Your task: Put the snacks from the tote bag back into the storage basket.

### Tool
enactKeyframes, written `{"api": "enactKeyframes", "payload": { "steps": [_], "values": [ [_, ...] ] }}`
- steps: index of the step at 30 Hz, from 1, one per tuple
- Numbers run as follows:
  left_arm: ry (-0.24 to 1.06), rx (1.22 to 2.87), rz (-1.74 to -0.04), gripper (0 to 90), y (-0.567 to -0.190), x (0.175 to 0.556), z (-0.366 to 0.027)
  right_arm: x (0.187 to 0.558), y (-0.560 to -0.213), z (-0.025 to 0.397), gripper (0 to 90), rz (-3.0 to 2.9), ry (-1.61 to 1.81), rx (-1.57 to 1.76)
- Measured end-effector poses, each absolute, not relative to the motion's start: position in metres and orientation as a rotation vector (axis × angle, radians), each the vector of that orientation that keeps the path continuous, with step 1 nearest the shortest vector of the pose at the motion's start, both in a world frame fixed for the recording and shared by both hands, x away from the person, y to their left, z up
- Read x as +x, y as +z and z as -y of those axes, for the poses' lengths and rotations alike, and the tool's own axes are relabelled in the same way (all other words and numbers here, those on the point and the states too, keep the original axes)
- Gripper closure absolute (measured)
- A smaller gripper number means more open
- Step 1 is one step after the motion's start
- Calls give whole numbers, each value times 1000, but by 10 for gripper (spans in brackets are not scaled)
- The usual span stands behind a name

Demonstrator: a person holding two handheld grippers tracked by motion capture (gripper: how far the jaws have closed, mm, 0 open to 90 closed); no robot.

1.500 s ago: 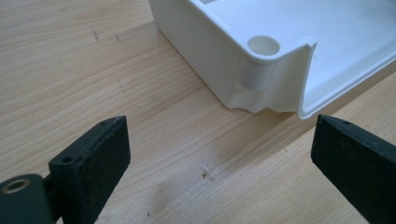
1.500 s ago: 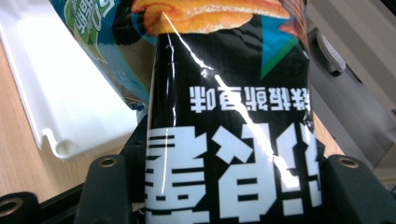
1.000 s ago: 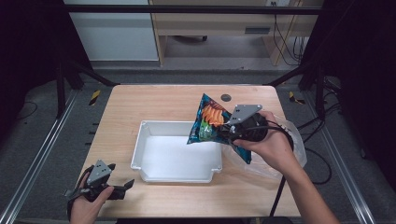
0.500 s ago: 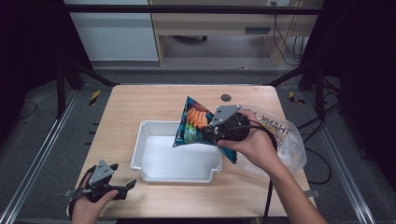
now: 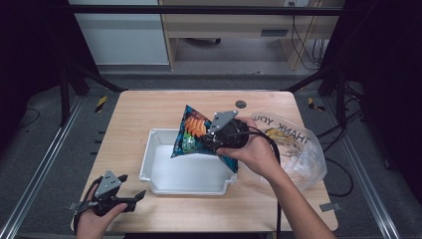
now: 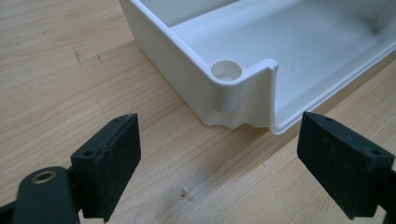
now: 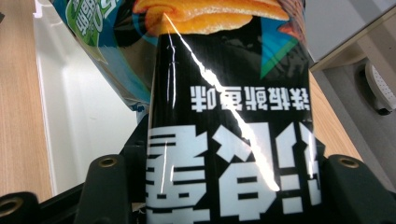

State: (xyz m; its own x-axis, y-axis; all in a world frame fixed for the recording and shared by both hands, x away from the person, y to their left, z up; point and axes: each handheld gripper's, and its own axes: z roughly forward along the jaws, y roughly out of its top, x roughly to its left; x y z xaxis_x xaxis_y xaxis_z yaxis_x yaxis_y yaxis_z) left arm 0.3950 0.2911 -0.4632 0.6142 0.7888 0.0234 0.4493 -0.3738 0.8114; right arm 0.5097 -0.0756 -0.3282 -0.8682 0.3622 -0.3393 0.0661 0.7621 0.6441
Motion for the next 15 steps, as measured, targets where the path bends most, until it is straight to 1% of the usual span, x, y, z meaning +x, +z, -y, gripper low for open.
{"api": "enactKeyframes", "payload": {
  "steps": [5,12,15],
  "values": [
    [541,2004,-981,128,-459,396,-300,513,-331,70,418,-2509,911,326],
    [489,2013,-1031,115,-463,398,-317,516,-337,54,419,-2527,916,311],
    [507,2015,-1044,113,-463,399,-320,516,-339,48,419,-2537,905,296]
  ]
}}
